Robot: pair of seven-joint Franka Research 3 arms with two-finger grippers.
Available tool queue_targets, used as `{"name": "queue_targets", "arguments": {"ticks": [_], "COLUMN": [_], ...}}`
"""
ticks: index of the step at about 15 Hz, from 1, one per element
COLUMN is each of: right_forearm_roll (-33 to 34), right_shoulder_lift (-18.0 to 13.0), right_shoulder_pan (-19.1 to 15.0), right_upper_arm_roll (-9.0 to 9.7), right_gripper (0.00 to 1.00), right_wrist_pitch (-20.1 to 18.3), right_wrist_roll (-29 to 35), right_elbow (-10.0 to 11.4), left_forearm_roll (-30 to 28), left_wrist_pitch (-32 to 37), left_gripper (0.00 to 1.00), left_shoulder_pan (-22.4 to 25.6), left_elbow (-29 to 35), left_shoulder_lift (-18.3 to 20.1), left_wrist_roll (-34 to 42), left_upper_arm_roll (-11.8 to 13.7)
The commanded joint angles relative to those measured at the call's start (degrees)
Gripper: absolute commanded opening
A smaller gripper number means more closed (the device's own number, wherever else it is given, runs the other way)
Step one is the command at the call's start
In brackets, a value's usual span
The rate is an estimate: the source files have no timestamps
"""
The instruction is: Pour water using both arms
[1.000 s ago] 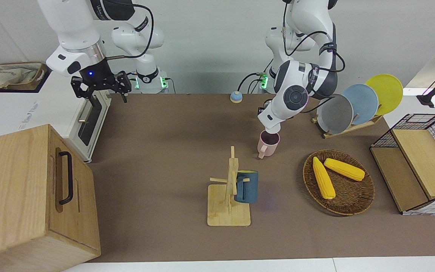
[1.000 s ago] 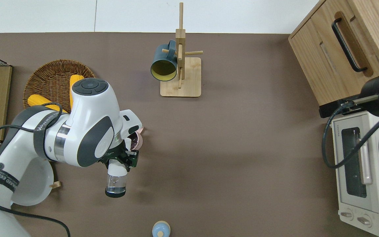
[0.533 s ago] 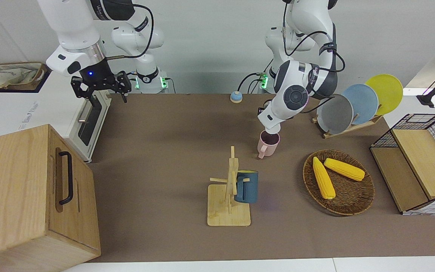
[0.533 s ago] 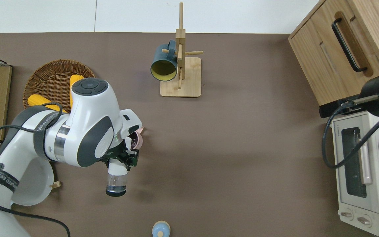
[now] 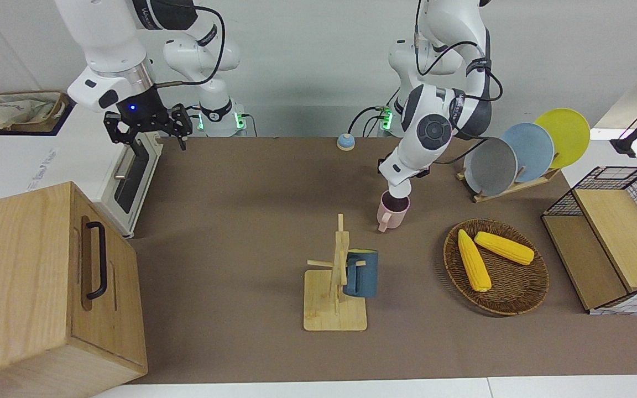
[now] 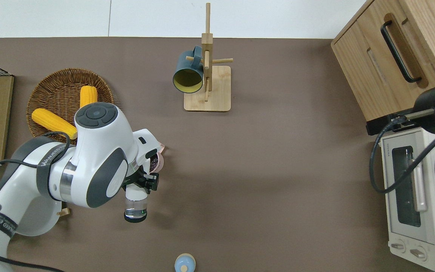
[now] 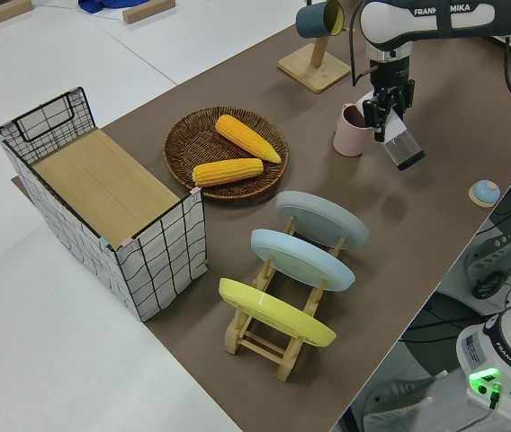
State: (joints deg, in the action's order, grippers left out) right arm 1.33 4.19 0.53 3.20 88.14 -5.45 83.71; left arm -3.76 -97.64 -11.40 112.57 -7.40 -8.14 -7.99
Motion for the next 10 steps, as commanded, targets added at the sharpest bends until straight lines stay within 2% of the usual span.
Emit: {"name": "queue_targets", "arguments": {"ticks": [1, 5, 10], "right_forearm_roll": [-0.7, -0.7, -0.7], "right_shoulder_lift": [-0.2, -0.2, -0.2], "right_shoulder_pan": [-0.1, -0.1, -0.1], "right_upper_arm_roll": [-0.04, -0.04, -0.04], "right_gripper": [0.99, 0.99, 0.99], "right_wrist_pitch": [-0.8, -0.8, -0.8], "right_wrist_roll": [-1.2, -1.2, -1.2], "right_elbow": [-0.4, -0.4, -0.4], "left_forearm_roll": [-0.7, -0.8, -0.9], "left_wrist_pitch": [-6.5, -9.8, -12.7], "left_gripper": [0.01, 0.0, 0.0], "left_shoulder_pan": [0.0, 0.4, 1.4], "left_elbow": [9.0, 12.5, 14.3], "left_shoulder_lift": [8.6, 11.7, 13.1], "left_wrist_roll": [-0.6, -0.6, -0.6], "left_upper_arm_roll": [0.7, 1.0, 1.1]}}
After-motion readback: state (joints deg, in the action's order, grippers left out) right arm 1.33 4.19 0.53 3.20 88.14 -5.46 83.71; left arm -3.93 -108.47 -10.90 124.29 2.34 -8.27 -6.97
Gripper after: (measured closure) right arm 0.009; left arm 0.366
